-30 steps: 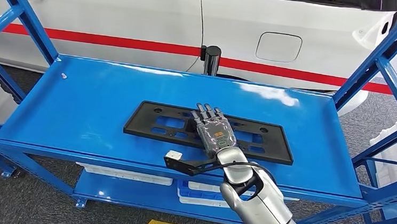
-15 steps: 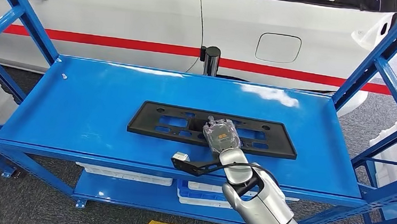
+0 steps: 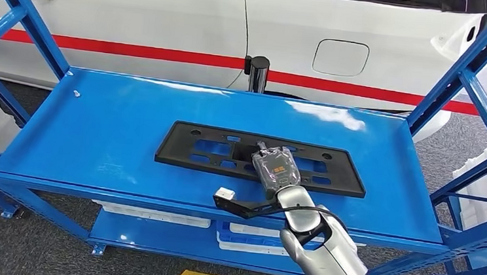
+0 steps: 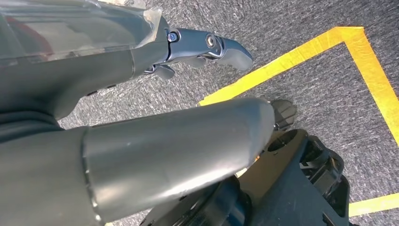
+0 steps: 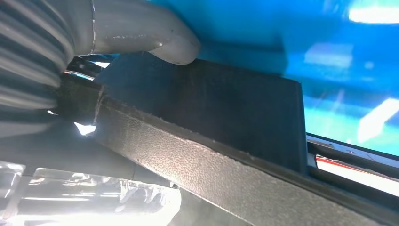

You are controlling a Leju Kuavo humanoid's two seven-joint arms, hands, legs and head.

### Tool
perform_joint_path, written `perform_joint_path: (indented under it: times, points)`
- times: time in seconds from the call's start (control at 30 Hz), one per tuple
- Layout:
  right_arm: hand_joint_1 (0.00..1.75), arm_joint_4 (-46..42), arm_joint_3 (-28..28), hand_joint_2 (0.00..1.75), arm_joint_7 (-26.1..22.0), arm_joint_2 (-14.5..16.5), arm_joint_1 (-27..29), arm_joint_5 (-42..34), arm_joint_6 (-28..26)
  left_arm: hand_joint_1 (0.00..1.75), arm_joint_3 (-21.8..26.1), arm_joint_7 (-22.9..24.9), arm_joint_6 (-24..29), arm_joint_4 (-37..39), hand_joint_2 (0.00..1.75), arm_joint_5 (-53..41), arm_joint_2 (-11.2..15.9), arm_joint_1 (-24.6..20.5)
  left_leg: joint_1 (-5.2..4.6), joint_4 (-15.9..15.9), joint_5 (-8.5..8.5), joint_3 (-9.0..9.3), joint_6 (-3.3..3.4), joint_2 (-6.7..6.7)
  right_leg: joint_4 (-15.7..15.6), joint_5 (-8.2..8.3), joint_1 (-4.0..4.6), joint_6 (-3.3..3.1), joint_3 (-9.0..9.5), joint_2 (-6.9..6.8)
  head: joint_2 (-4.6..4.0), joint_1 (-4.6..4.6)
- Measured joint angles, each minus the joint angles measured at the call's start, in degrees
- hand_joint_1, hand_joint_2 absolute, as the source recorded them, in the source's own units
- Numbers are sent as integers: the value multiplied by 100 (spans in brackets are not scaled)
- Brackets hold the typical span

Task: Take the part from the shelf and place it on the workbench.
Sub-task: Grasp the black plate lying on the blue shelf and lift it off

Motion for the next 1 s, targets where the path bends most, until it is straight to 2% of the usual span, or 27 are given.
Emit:
perform_joint_path:
  times: [0.1, 0.3, 0.5, 0.63, 0.73, 0.83, 0.9, 1.0]
  points:
    - [175, -79, -37, 175, -74, -12, 39, -37, -153, 0, 37, -21, 1, -4, 0, -38, -21, 8, 0, 0, 0, -3, 0, -2, 0, 1, 0, 1, 2, -1, 0, 0]
    - [175, -779, -142, 175, -518, -17, 58, -550, -1046, 0, 202, -136, 1, -11, 0, -170, -72, 13, 1, 0, -1, -12, -1, -1, 1, -1, 5, 1, -5, -1, 0, 0]
    - [175, -1388, -216, 175, -700, -14, 26, -798, -1322, 0, 307, -174, 1, -19, 0, -215, -117, 12, 3, 0, -1, -12, -2, -3, 0, -3, 7, -1, -28, -2, 0, 0]
    - [175, -1761, -343, 175, -947, -2, 63, -1027, -1988, 0, 355, -185, 2, -26, 0, -294, -135, 8, 2, 0, -1, -16, -2, -3, 0, -3, 6, 0, -54, -2, 0, 0]
    - [175, -2137, -524, 175, -1332, 23, 103, -1385, -2614, 0, 410, -178, 0, -25, 0, -362, -154, -8, 1, 0, -1, -21, -2, -3, 0, -3, 6, 0, -53, -2, 0, 0]
    - [175, -2452, -683, 175, -1606, 59, 139, -1708, -2900, 0, 451, -176, 1, -23, 0, -393, -173, -29, 1, 0, -1, -24, -2, -2, 0, -2, 7, 1, -28, -2, 0, 0]
    - [175, -2575, -742, 175, -1786, 71, 165, -2113, -2924, 0, 484, -183, 1, -20, 0, -391, -184, -37, 1, 0, -1, -24, -1, -1, 0, -2, 7, 1, -20, -1, 0, 0]
    - [175, -2755, -790, 175, -2370, 93, 207, -3802, -2660, 0, 559, -246, 1, 4, 0, -367, -203, -38, 2, 0, -1, -24, -2, -1, 0, -2, 6, 1, -21, -2, 0, 0]
